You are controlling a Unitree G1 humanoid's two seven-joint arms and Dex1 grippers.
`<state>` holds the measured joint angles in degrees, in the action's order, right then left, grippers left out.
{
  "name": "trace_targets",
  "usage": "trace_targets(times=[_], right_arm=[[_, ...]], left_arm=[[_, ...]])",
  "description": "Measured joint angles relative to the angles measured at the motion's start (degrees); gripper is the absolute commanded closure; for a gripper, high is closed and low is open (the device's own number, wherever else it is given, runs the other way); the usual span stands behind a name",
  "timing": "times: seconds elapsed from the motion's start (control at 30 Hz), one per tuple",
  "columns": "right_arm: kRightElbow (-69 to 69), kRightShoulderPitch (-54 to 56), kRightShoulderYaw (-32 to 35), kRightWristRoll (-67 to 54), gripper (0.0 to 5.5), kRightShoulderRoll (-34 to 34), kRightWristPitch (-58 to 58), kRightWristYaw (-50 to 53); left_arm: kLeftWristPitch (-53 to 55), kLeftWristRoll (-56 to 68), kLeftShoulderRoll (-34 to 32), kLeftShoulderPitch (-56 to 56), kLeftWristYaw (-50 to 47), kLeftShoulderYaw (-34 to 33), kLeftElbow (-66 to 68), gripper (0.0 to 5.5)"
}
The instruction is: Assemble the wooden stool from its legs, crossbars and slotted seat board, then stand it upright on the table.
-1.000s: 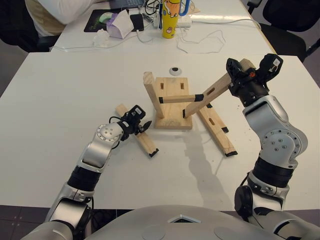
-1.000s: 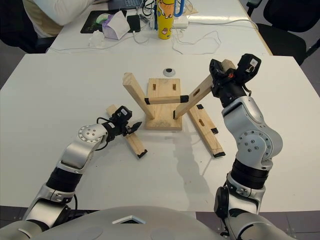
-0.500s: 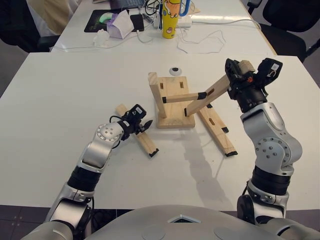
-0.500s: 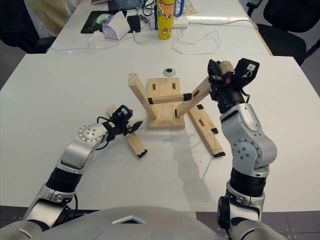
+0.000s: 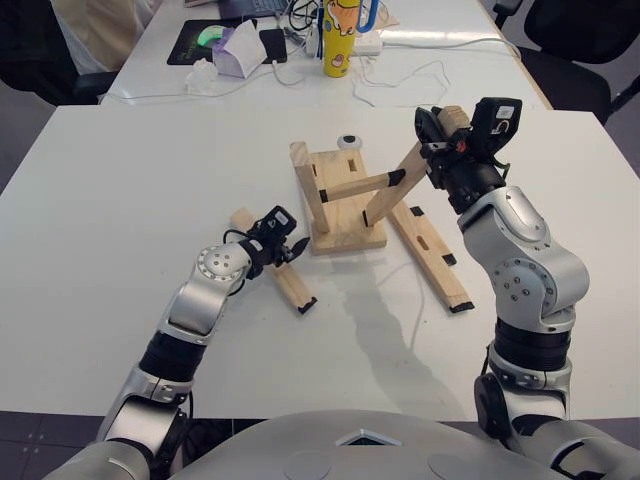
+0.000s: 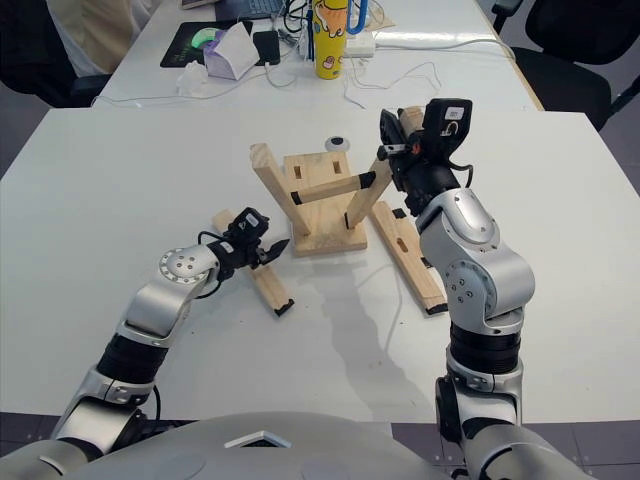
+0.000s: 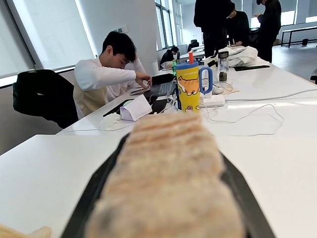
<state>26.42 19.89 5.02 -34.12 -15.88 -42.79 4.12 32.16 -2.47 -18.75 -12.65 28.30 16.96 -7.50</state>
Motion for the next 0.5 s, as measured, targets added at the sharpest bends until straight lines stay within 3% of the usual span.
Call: trace_targets(times=[0.2, 0.5], right_arm=[[-1.3, 1.1, 1.1, 0.0, 4.51, 0.4, -1.2, -0.8], [0.1, 3.0, -5.9, 5.3, 4.47, -3.7, 0.2, -4.8]], left_arm=[[0.1, 0.0, 0.3, 0.0, -0.4, 0.0, -0.4, 2.27], [3.0, 0.5, -0.2, -1.4, -0.5, -2.3, -5.0, 2.27]])
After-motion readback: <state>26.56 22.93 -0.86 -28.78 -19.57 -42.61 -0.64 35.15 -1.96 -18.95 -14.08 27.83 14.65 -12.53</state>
